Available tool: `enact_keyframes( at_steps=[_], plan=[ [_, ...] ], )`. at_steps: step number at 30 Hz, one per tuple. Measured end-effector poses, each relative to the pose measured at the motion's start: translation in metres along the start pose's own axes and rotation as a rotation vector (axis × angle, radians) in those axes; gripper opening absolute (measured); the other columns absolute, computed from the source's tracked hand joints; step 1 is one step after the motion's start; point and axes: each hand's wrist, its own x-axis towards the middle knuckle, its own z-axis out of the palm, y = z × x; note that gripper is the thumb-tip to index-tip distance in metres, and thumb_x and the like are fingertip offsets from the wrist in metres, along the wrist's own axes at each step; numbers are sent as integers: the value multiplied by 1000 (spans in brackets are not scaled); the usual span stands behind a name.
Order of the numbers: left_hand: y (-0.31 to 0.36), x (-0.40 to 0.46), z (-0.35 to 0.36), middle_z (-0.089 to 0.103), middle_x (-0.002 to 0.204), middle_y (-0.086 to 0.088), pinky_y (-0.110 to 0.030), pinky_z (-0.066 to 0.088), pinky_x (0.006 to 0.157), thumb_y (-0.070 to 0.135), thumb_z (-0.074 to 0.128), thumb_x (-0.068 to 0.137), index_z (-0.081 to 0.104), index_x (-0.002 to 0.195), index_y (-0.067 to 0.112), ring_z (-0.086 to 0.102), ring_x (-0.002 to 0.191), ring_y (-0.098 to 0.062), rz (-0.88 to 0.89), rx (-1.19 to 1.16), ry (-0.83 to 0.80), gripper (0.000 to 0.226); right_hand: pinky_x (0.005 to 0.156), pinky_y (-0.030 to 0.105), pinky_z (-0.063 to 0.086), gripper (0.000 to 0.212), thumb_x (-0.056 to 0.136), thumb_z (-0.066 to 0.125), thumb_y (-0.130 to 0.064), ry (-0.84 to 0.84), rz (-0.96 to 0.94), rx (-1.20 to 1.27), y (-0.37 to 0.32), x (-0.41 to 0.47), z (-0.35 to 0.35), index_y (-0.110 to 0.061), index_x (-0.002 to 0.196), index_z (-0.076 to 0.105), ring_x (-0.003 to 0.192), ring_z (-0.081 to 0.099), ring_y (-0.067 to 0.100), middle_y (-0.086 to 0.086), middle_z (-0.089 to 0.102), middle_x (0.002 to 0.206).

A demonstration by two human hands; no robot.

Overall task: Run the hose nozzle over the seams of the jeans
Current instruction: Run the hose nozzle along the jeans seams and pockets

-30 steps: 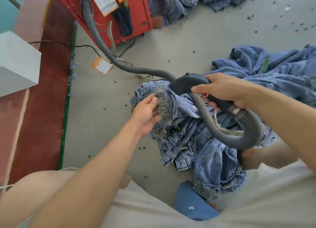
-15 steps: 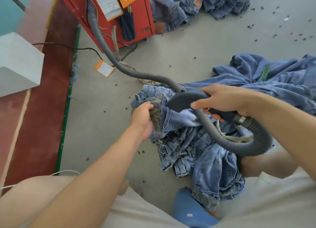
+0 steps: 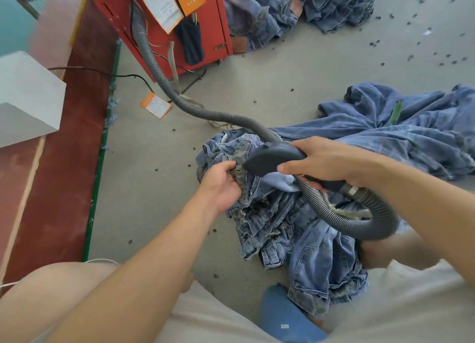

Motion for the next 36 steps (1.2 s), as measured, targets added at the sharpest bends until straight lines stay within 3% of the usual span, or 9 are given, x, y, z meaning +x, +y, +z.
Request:
enact_keyframes(
  at_steps=[6,12,15,18,25,28,30,33,36],
  plan=[
    [-5,-5,-2,72,111,-19,-44,56,88,11,33,109,64,121,1,71,97,-31,40,94,-57,35,46,32,52,17,94,68,-38,368,71,116,-5,25,4,-21,95,65,46,60,20,3,66,59],
    [-1,-5,-7,73,100,-15,-38,60,79,8,35,108,64,113,4,72,87,-27,79,80,-85,30,52,36,57,20,88,75,-43,-22,116,190,4,11,-17,-25,87,69,50,59,22,5,64,60],
    [-4,-6,-6,74,96,-15,-35,61,71,10,34,108,65,110,4,73,80,-26,59,94,-97,32,50,30,55,19,92,71,-43,137,65,78,-3,25,1,-24,90,68,47,60,14,-1,67,59],
    [-2,-5,-11,75,97,-15,-36,61,73,11,32,108,66,114,2,73,81,-26,44,83,-107,36,49,33,54,16,96,70,-31,309,118,332,-1,33,-8,-15,97,66,48,57,19,4,64,64],
    [0,-2,-10,73,86,-11,-33,60,66,10,34,105,66,98,6,71,71,-22,66,114,-108,33,51,34,55,24,90,75,-43,-15,150,130,2,17,-21,-20,90,67,49,59,20,2,65,60],
    [-3,-3,-9,71,89,-12,-35,58,71,11,34,105,67,100,5,68,75,-22,73,195,-104,33,53,35,56,22,94,70,-43,174,97,95,-2,31,-1,-21,95,66,47,59,16,0,66,60],
    [-3,-1,-6,70,92,-13,-34,57,71,8,36,106,65,107,3,66,77,-21,117,239,-68,29,50,33,55,29,97,67,-40,377,91,191,1,38,-3,-19,116,62,47,60,17,4,68,74],
    [-6,1,0,74,85,-5,-29,57,63,4,49,106,68,106,8,68,69,-14,228,305,100,20,50,33,57,72,95,66,-46,488,57,206,9,33,-3,-51,154,25,56,66,17,-8,63,98],
    [-11,-3,15,77,80,0,-28,59,61,3,56,103,72,108,15,71,65,-11,240,300,123,21,61,29,50,55,91,63,-63,400,-30,17,9,28,17,-59,140,40,73,66,12,-6,68,100]
  ],
)
